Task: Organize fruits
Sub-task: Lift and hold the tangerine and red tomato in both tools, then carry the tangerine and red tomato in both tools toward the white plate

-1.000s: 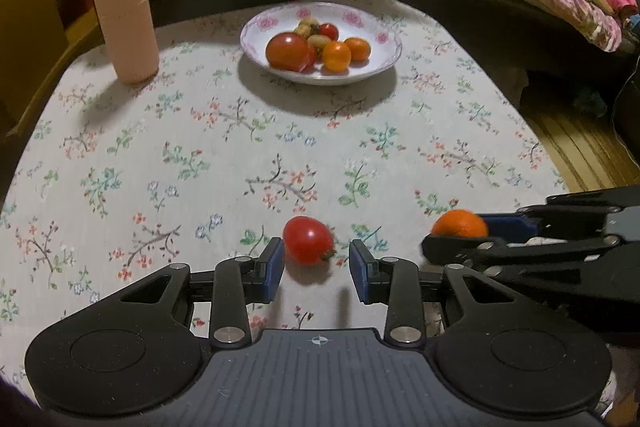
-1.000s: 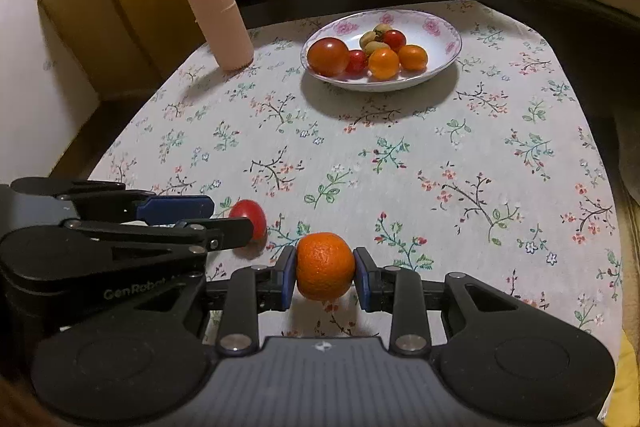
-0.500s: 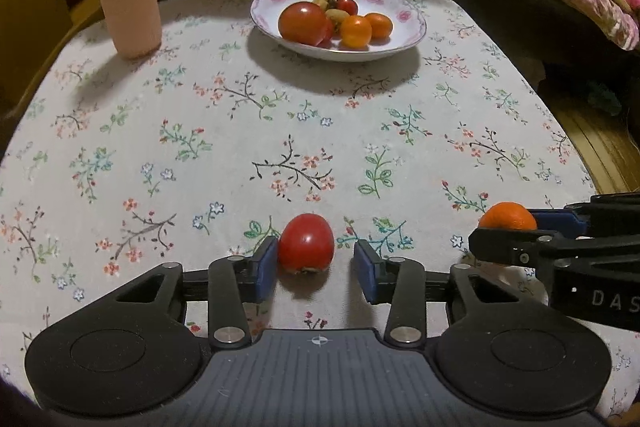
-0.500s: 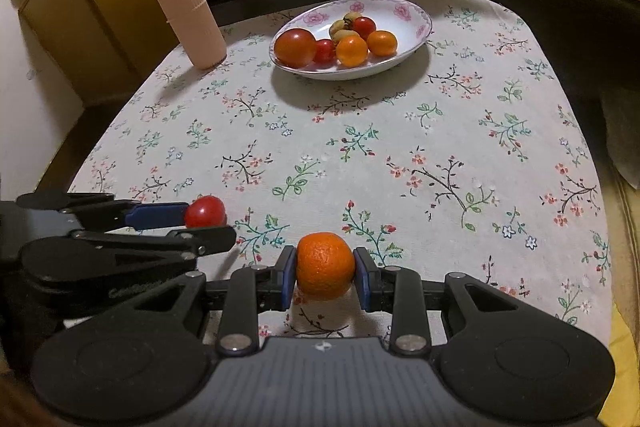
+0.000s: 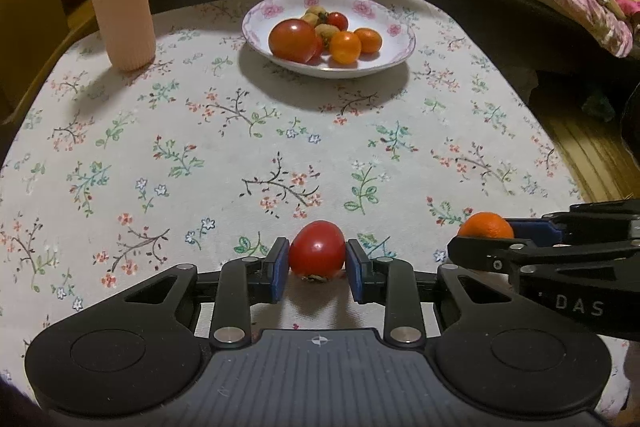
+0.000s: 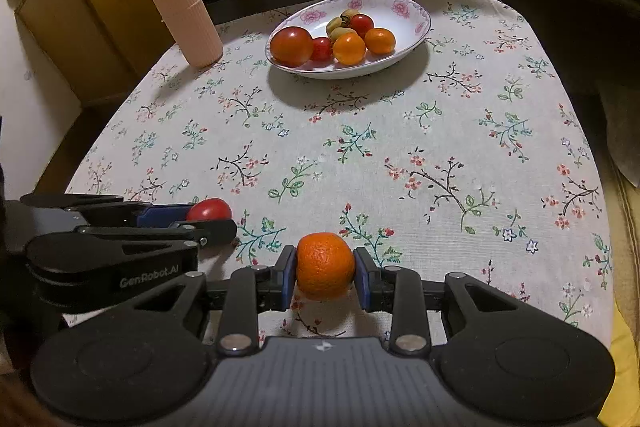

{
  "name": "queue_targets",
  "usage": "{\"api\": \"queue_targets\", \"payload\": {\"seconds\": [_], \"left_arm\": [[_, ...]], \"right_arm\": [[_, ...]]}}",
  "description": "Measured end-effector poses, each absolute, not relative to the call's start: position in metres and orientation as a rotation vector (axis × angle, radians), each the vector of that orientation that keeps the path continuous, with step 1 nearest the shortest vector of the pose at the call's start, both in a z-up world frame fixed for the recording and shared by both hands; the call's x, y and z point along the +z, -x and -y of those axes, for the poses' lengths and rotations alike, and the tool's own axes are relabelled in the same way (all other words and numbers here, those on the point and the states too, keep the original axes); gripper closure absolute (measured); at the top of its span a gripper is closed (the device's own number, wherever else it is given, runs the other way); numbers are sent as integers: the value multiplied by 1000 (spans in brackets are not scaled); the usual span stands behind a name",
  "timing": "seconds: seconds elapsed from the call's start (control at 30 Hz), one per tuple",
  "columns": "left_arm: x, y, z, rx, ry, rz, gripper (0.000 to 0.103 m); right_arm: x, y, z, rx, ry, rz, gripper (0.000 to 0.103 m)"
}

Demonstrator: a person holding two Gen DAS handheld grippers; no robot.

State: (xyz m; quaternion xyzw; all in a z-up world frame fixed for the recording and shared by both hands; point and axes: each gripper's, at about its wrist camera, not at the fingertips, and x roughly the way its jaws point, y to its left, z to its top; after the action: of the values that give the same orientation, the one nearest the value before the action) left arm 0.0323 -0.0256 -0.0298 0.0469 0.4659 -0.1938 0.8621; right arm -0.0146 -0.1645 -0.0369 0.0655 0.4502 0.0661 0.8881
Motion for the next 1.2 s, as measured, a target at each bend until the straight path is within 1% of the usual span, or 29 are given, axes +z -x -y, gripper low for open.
{"api": "queue_targets", "payload": {"seconds": [0.37,0.67,0.8,1.0,1.2], "left_arm": [[-5,-41,29,-438,-57,-917,65],[11,-73,42,-450,-41,-872,65],[6,-64,35,-478,-59,-912,63],[-22,-43,40,-498,-106,-1004,63],[-36,-42,42,-478,-124,-1014,63]], "right_arm": [[-24,12,175,129,-183,-894,70],[-6,-14,177,127,-198,-851,70],[1,-30,180,122,-192,-832,70],[0,-30,193,110,-229,-839,70],[-6,-23,188,130,-220,-865,70]]}}
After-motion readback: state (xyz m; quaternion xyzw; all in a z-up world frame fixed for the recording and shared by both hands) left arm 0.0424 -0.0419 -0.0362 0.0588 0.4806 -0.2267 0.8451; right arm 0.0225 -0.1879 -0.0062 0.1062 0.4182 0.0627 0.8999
